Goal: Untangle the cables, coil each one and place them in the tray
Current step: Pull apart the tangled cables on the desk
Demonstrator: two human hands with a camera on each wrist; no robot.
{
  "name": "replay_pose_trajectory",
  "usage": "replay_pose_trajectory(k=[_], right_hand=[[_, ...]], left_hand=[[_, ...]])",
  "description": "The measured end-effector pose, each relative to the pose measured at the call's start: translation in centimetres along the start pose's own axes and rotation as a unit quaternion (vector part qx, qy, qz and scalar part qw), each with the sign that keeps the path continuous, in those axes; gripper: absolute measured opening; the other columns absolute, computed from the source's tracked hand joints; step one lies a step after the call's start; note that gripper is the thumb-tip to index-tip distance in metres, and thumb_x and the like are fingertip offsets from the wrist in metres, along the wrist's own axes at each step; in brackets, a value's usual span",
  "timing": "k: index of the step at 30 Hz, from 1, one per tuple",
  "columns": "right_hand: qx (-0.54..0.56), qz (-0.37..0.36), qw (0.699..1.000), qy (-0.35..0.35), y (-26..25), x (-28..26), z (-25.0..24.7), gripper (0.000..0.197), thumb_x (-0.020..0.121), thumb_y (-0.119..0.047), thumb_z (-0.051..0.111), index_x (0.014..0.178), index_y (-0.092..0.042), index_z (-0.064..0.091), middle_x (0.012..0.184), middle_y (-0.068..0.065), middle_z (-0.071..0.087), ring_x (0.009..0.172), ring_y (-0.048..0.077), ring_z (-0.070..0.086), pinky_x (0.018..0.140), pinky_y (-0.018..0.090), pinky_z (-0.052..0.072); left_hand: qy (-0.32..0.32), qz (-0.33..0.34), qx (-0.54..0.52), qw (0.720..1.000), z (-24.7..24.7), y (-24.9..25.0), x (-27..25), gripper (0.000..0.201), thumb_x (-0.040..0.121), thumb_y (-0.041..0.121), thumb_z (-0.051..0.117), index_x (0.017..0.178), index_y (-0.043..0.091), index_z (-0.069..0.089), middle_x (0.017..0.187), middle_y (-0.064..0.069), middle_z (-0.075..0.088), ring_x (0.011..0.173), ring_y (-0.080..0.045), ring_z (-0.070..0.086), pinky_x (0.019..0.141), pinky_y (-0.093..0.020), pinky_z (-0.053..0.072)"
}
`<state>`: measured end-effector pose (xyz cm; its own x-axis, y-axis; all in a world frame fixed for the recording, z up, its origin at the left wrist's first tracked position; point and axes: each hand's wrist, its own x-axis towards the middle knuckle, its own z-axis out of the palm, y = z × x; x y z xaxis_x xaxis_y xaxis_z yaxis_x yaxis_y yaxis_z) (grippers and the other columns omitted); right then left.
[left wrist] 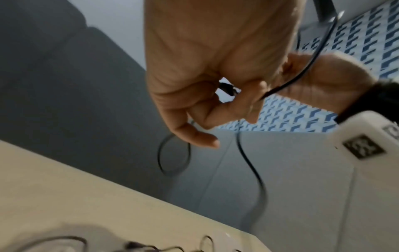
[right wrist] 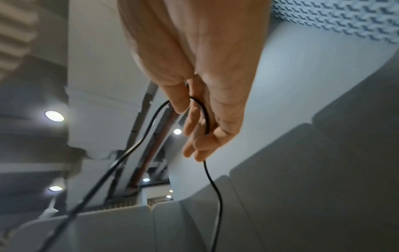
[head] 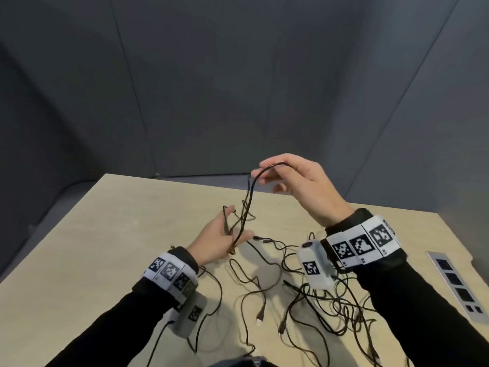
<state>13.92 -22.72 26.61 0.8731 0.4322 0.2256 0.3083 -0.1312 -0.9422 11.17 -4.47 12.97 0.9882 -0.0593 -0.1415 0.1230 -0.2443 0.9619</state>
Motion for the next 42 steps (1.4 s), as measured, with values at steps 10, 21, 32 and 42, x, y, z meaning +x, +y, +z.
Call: replay_pose_trajectory(k=[10,21,32,42], right_hand=[[-0.078,0.161,0.984,0.027,8.0,-0.6,0.7,0.05,0.087,-0.026,0.064,0.128,-0.025,0.037,0.132,0.008,0.046,0.091,0.017,0.059,0.066,0.021,0.043],[-0.366,0.209,0.798,-0.43,21.5,-9.2,5.6,0.062,0.082,-0.054,0.058,0.139,-0.034,0.04,0.147,-0.003,0.037,0.134,0.018,0.034,0.112,0.042,0.028],[-0.614,0.238,0.69,-0.3,22.9,-8.7,-0.5,0.043,0.082,-0.03,0.057,0.124,-0.023,0.05,0.129,0.006,0.046,0.12,0.027,0.047,0.098,0.04,0.041],[0.172,0.2,0.965,0.013,9.0,-0.9,3.7,0.033,0.101,-0.038,0.03,0.124,-0.019,0.044,0.115,0.011,0.062,0.085,0.022,0.065,0.065,0.036,0.053]], left_hand=[[0.041,0.087,-0.064,0.993,-0.4,3.7,-0.2,0.029,0.101,0.019,0.039,0.079,0.012,0.057,0.042,0.012,0.032,0.038,-0.006,0.034,0.06,-0.031,0.04],[0.202,0.171,-0.117,0.957,-4.5,6.7,-0.6,0.029,0.102,0.024,0.036,0.081,0.016,0.055,0.042,0.012,0.033,0.039,-0.009,0.036,0.071,-0.029,0.052],[0.31,0.112,-0.131,0.935,-9.0,4.7,-0.9,0.028,0.1,0.025,0.039,0.08,0.016,0.055,0.044,0.012,0.035,0.04,-0.006,0.038,0.066,-0.029,0.046],[-0.037,-0.044,0.101,0.993,-4.1,1.0,0.4,0.016,0.098,0.017,0.045,0.085,0.008,0.05,0.061,-0.001,0.039,0.045,-0.007,0.042,0.047,-0.018,0.041]])
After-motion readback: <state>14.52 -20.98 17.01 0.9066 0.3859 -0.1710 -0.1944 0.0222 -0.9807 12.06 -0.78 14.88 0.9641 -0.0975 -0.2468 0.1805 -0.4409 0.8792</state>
